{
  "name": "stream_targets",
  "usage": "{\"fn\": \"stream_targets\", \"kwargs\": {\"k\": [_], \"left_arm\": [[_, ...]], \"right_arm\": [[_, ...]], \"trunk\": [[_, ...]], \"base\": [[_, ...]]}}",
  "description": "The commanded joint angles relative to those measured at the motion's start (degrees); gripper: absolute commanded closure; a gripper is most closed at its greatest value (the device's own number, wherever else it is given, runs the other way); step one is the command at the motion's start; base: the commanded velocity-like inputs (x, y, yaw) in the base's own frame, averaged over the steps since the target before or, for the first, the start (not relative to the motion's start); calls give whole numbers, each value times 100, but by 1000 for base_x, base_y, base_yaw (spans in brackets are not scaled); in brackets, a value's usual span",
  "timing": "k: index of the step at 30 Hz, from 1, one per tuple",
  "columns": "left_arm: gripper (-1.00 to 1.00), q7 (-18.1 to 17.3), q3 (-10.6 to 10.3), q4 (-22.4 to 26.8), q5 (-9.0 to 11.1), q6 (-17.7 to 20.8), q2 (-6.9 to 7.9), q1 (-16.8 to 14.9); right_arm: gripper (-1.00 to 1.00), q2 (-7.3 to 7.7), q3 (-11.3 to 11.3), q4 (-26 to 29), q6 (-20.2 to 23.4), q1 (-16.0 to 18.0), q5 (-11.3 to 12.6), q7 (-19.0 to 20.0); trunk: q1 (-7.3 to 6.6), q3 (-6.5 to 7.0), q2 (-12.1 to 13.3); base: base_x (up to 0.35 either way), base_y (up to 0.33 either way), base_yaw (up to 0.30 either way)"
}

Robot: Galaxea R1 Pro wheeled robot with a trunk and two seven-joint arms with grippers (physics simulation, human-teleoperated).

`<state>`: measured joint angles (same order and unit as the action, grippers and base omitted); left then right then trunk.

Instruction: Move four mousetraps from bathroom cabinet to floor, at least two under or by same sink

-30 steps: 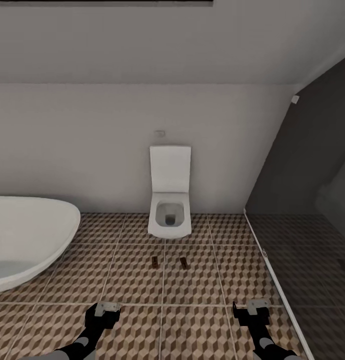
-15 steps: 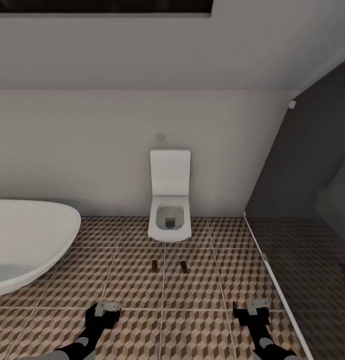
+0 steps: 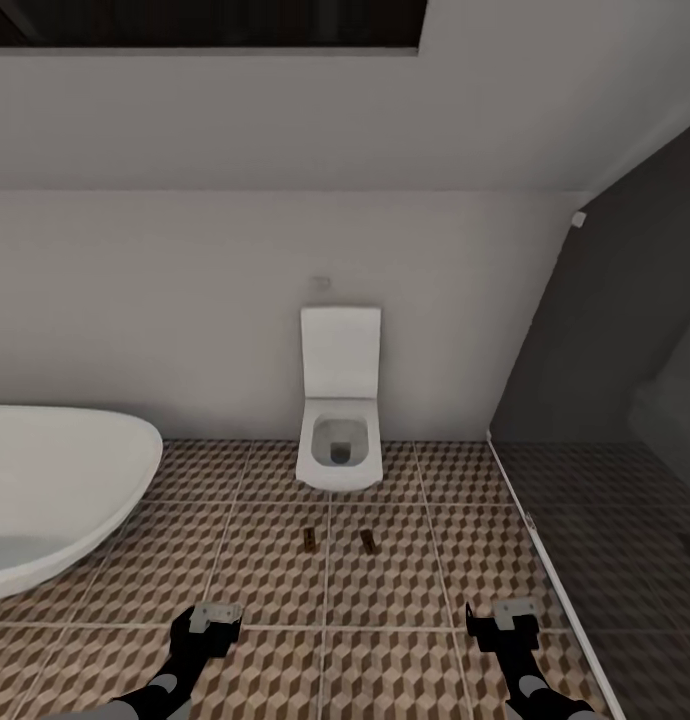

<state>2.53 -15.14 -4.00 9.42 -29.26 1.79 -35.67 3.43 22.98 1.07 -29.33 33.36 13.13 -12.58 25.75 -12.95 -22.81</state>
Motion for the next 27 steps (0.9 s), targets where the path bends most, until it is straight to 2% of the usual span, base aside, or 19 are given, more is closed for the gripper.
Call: {"fn": "stream_targets", "kwargs": {"k": [1, 27], "left_arm": [[-100, 10, -50, -22, 39, -35, -3, -10], [-100, 10, -50, -22, 41, -28, -3, -6]], "right_arm": [[-100, 0, 50, -1, -11, 4, 41, -17], [-100, 0, 51, -1, -11, 4, 41, -17]], "trunk": [[4, -1, -11], [4, 241, -11]], "base": [[0, 0, 0], [0, 0, 0]]}}
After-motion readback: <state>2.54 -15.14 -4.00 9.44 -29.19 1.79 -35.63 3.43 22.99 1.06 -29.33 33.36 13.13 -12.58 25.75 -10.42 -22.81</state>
